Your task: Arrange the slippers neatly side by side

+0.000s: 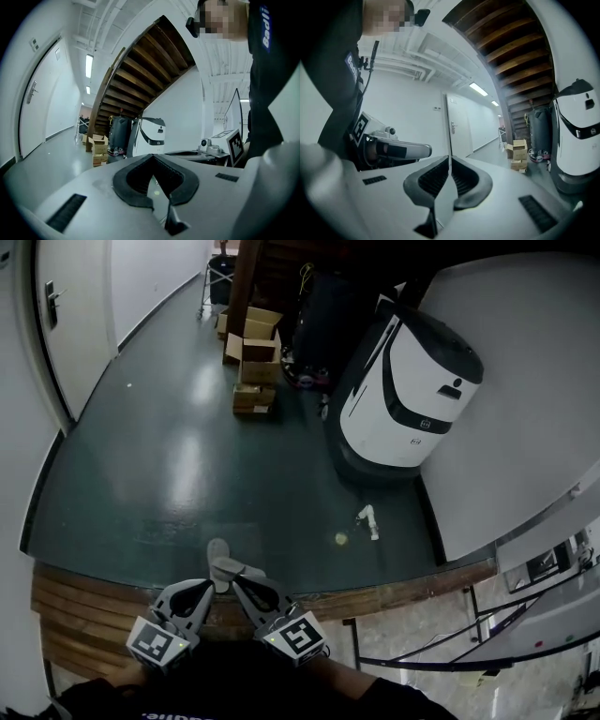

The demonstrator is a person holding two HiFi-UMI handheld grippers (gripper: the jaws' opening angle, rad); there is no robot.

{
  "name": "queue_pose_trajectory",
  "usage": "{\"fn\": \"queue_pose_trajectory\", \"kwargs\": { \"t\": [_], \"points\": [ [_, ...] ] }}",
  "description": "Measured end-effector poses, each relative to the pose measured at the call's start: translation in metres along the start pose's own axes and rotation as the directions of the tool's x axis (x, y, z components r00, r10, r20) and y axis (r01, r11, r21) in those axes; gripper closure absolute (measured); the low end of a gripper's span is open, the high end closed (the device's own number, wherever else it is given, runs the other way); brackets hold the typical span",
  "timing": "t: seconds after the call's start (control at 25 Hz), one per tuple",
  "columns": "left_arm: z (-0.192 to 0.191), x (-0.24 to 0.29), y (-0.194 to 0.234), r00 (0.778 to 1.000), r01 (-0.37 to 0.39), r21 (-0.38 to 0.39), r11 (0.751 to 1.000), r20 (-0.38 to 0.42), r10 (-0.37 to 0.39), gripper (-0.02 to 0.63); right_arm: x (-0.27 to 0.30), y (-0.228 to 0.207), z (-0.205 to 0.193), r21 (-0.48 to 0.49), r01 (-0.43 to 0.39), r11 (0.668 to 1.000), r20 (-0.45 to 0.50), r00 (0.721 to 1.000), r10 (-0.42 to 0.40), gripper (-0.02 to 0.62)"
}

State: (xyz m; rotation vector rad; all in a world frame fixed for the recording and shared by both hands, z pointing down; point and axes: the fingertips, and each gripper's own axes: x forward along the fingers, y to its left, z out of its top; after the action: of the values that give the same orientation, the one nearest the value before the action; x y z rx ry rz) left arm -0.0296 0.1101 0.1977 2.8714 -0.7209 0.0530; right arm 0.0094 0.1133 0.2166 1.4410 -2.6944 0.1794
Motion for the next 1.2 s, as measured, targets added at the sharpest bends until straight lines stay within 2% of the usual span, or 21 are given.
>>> {"fn": "queue_pose_trajectory", "kwargs": {
  "t": [0.16,1.2],
  "points": [
    [-0.002,-0.004,0.006,1.0,-0.026,-0.014,1.0,-0.003,0.026,0.606,0.01,-0.001,0.001,-0.026,-0.022,0.999,0.02,1.0,0.023,0.595],
    [-0.024,-0.023,0.036,0.988,-0.148,-0.064,0.987,-0.055,0.145,0.606,0.055,-0.004,-0.05,-0.024,-0.119,0.993,-0.098,0.988,0.116,0.572]
  ]
}}
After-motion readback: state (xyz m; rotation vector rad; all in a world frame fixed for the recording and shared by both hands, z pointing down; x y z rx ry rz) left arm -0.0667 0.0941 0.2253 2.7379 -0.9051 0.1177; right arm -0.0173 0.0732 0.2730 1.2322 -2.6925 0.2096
